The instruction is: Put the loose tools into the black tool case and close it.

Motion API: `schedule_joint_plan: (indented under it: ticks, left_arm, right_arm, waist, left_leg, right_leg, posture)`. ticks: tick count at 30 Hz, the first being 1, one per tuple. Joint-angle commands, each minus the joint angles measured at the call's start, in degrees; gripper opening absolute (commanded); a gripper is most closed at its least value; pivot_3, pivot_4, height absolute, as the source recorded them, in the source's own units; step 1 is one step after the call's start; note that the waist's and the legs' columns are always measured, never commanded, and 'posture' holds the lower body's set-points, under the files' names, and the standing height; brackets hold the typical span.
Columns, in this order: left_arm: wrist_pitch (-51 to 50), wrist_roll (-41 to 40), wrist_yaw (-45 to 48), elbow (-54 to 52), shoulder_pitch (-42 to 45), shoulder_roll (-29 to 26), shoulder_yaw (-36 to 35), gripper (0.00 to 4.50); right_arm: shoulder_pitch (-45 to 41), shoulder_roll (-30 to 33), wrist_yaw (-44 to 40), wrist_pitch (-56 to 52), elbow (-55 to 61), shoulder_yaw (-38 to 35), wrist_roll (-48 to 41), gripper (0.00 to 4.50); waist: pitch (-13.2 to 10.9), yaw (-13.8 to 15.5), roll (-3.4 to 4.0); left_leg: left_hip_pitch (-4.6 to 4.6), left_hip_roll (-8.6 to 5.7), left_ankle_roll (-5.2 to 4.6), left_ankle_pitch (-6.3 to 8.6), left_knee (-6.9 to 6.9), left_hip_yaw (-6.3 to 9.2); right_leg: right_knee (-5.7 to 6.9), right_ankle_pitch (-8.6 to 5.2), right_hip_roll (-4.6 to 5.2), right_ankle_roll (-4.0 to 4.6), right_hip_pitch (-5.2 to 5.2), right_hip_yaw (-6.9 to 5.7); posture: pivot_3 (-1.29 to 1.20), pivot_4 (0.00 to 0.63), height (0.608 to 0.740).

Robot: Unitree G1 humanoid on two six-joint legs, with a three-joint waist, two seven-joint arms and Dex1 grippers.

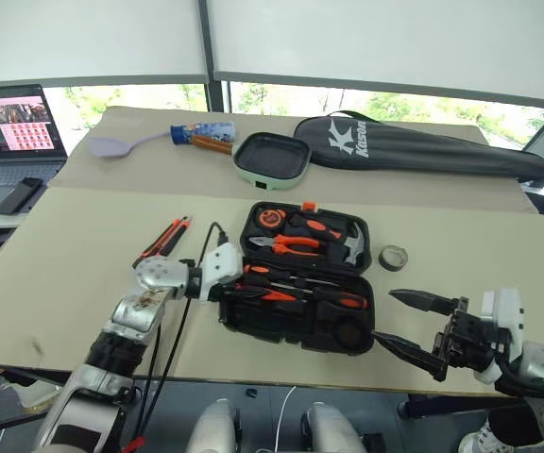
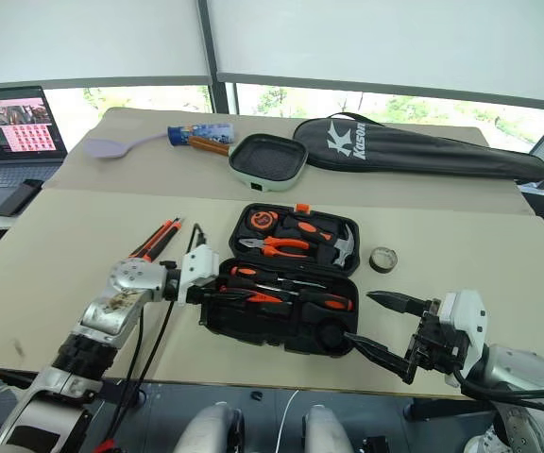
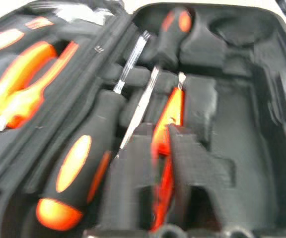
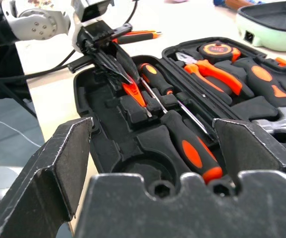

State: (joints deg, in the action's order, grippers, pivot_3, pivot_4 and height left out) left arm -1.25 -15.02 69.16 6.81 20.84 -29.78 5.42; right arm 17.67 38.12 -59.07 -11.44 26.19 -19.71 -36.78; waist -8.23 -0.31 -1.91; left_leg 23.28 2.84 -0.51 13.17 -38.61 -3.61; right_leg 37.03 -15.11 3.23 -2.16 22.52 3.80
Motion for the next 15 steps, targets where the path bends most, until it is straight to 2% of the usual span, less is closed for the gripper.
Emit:
schedule_joint_plan:
  ticks: [1,3,6,10,12,15]
  left_arm:
    - [1.04,-6.78,-2.32,-8.04,-8.87,-3.88,-11.67,2.60]
    - [-0.07,-8.35,-6.49,-11.80,-15.93,-4.64,-17.96,3.35]
    - [2.58,-7.87,-15.81,-14.58,-23.00,-2.34,-27.05,4.44]
    - [-1.87,-11.26,-27.17,-18.50,-35.76,2.61,-40.08,4.44]
    - [-3.35,-12.29,-29.82,-18.58,-41.34,4.65,-43.91,4.44]
    - [-7.45,-14.54,-33.64,-18.86,-44.79,6.00,-46.31,4.44]
  right_arm:
    - [0.00,-0.75,-1.68,5.65,-2.46,-2.32,1.56,4.50]
    - [0.38,-1.13,-2.64,7.30,-3.76,-2.55,1.78,4.50]
    - [-0.22,-2.58,-1.55,7.67,-5.06,-3.36,0.48,4.50]
    - [-2.25,-4.46,-1.17,7.76,-6.38,-3.82,-1.55,4.50]
    - [-3.52,-4.98,-2.06,8.61,-6.82,-3.12,-1.56,4.50]
    - [-4.60,-5.97,-3.07,10.35,-7.21,-1.92,-0.99,4.50]
  waist:
    - [-0.01,-0.62,0.02]
    - [-0.01,-0.78,0.02]
    - [-0.05,-0.34,0.00]
    - [-0.08,-0.06,-0.09]
    - [-0.08,-0.52,-0.10]
    - [-0.12,-0.35,-0.18]
  left_leg:
    - [-0.01,0.00,0.00,0.00,0.02,0.04]
    - [-0.06,0.01,0.00,0.00,0.15,0.05]
    - [-0.13,0.04,0.00,0.00,0.26,0.04]
    - [-0.16,0.07,0.02,-0.01,0.25,0.06]
    - [-0.18,0.11,0.02,0.00,0.29,0.03]
    - [-0.19,0.09,0.02,0.03,0.34,0.02]
  right_leg:
    - [0.00,0.00,0.01,0.00,0.01,0.00]
    - [-0.01,0.00,0.06,0.00,0.03,0.06]
    - [-0.03,0.00,0.20,0.00,0.01,0.05]
    - [-0.17,0.00,0.27,-0.03,-0.12,0.01]
    - [-0.25,0.00,0.30,-0.02,-0.11,0.02]
    - [-0.25,-0.02,0.28,0.00,-0.06,0.04]
  posture:
    - [0.00,0.150,0.740]
    - [0.00,0.150,0.740]
    - [0.00,0.150,0.740]
    - [0.00,0.150,0.740]
    - [0.00,0.150,0.740]
    - [0.00,0.150,0.740]
